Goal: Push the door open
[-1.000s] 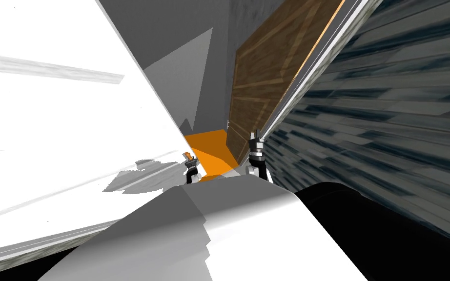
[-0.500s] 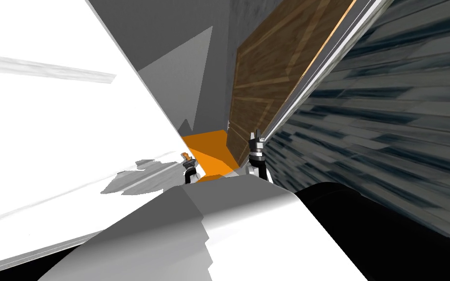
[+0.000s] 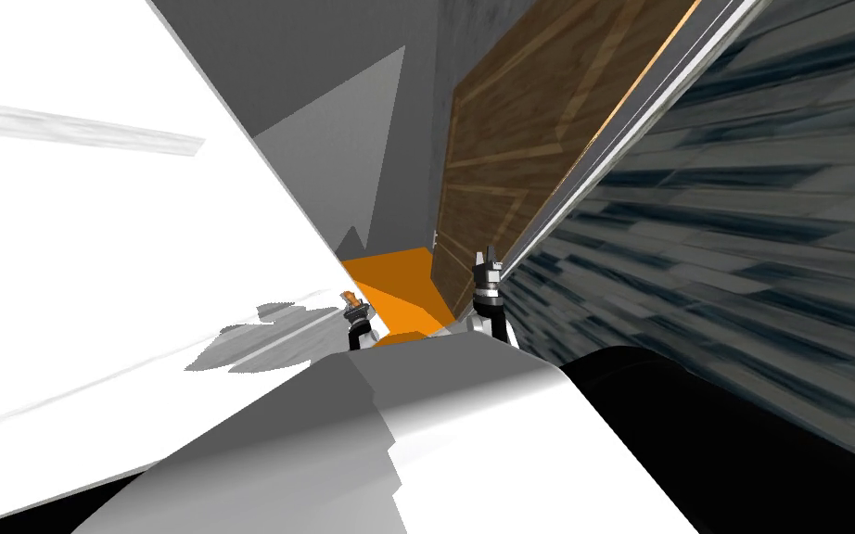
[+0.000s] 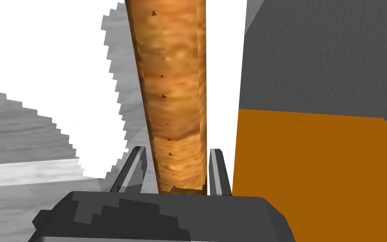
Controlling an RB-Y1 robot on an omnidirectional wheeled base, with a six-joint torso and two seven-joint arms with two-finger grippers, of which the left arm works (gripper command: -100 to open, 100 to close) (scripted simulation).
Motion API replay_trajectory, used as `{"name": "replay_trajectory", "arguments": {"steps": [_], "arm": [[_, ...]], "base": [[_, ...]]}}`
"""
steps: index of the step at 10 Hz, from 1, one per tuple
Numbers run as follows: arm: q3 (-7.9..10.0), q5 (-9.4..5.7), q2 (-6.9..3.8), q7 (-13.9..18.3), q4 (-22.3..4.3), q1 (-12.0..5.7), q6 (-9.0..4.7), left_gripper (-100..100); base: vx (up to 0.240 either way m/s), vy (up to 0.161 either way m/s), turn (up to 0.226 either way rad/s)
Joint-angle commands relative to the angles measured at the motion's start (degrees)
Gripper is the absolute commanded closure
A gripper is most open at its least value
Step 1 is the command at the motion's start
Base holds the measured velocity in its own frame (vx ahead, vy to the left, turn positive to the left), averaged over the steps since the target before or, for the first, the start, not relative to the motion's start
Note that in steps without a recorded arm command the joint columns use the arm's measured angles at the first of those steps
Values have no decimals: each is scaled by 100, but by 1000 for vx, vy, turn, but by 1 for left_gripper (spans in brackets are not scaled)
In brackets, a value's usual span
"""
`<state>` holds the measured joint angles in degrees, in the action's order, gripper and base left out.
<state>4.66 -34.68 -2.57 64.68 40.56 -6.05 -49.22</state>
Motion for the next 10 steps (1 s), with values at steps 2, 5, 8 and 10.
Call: {"name": "replay_trajectory", "arguments": {"steps": [2, 5, 8, 10], "arm": [[213, -108, -118, -23, -82, -48, -131, 100], [252, -133, -115, -38, -139, -40, -137, 100], [443, -253, -81, -107, -29, -4, -164, 100], [515, -299, -61, -134, -12, 9, -174, 100]], "base": [[122, -5, 24], [61, 7, 15], [102, 1, 23], [155, 3, 33]]}}
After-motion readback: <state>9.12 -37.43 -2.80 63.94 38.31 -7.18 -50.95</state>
